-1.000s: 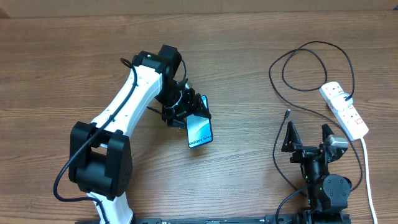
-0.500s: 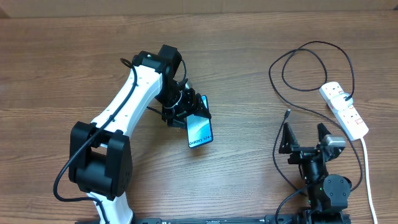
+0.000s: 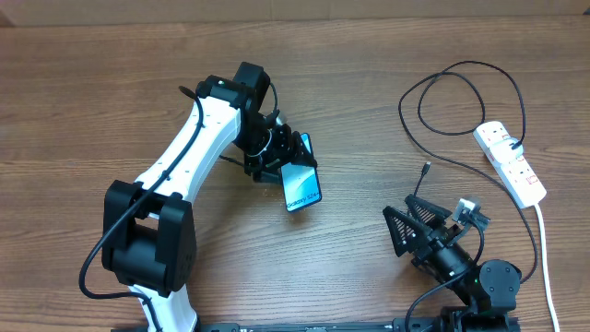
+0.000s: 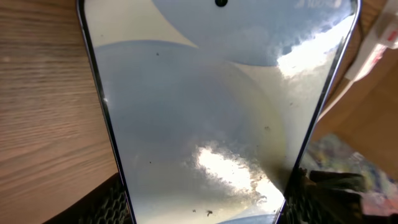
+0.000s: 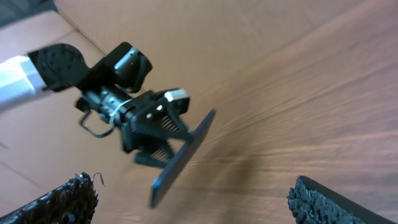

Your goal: Plug charger to phone and switch on socket

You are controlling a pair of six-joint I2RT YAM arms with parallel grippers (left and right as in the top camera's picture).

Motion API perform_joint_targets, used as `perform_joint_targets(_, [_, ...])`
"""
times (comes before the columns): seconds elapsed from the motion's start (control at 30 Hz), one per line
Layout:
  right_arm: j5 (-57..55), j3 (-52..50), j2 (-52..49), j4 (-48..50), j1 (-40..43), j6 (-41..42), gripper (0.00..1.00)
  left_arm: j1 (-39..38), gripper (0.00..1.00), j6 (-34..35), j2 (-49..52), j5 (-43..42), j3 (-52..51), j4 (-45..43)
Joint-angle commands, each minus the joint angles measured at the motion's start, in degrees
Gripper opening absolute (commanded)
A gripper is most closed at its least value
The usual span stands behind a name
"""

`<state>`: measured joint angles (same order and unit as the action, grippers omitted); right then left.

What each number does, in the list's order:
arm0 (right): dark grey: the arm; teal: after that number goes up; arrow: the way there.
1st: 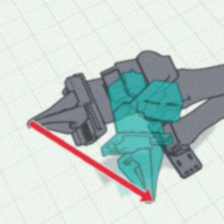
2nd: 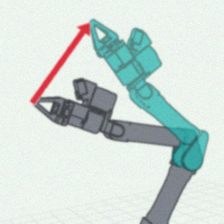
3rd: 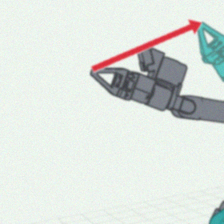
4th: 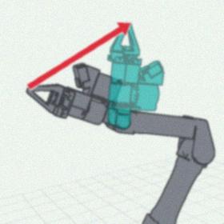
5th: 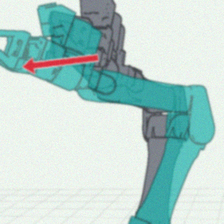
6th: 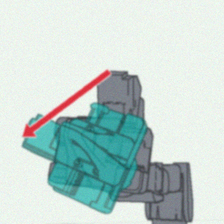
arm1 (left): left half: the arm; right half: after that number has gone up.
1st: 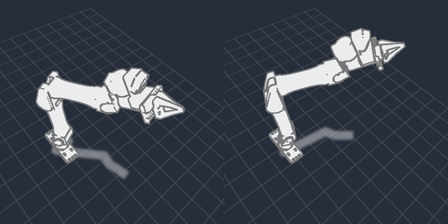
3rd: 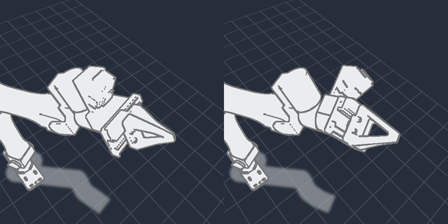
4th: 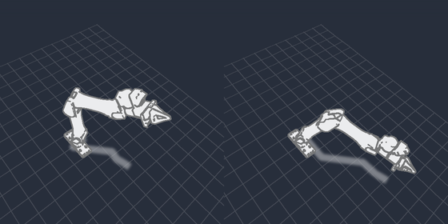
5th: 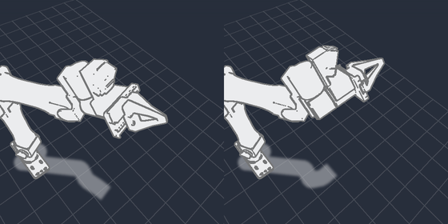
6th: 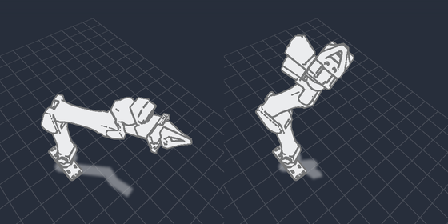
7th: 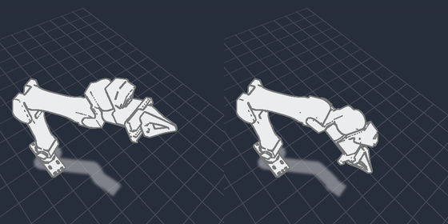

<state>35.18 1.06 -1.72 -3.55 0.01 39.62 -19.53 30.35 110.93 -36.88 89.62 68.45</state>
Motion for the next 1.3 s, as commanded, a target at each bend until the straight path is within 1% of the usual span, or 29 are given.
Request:
perform_joint_targets(0.0, [2.3, -0.6, 0.0, 0.4, 0.4, 7.1, 1.00, -0.3, 0.47, 3.8, 0.3, -6.4, 1.6, -3.3])
perform_joint_targets(0.07, [2.7, -0.6, 0.0, 0.5, 0.4, 6.7, 1.00, -0.2, 0.47, 4.2, 0.3, -8.3, 1.6, -4.4])
perform_joint_targets(0.17, [5.5, -0.6, 0.0, 0.3, 0.4, 2.8, 1.00, 0.2, 0.46, 5.0, 0.3, -9.7, 1.6, -4.9])
perform_joint_targets(0.3, [5.6, -0.4, -0.2, 0.0, 0.4, 1.8, 0.99, 0.9, 0.47, 6.8, 0.3, -11.1, 1.6, -4.9])
perform_joint_targets(0.4, [5.2, 1.1, -1.6, -3.2, 0.4, 0.1, 1.00, 1.2, 0.47, 7.0, 0.3, -13.4, 1.6, -5.3])
perform_joint_targets(0.6, [3.3, 6.2, -9.3, -11.2, 0.4, -6.5, 1.00, 1.2, 0.47, 7.0, 0.3, -14.0, 1.6, -5.6])
perform_joint_targets(0.8, [3.3, 10.3, -20.3, -11.8, -0.5, -9.9, 1.00, 1.2, 0.47, 8.1, 0.3, -14.0, 1.6, -7.2])
perform_joint_targets(0.9, [3.5, 11.3, -25.7, -9.2, -2.3, -10.1, 1.00, 1.3, 0.47, 9.1, 0.3, -14.0, 1.6, -8.5])
perform_joint_targets(1.1, [3.3, 11.3, -32.7, 2.3, -8.0, -10.1, 0.99, 1.2, 0.47, 11.3, 0.3, -13.5, 1.6, -11.4])
perform_joint_targets(1.27, [-1.5, 11.3, -37.3, 10.6, -11.9, -9.6, 1.00, 1.2, 0.47, 14.3, 0.3, -13.5, 1.6, -15.3])
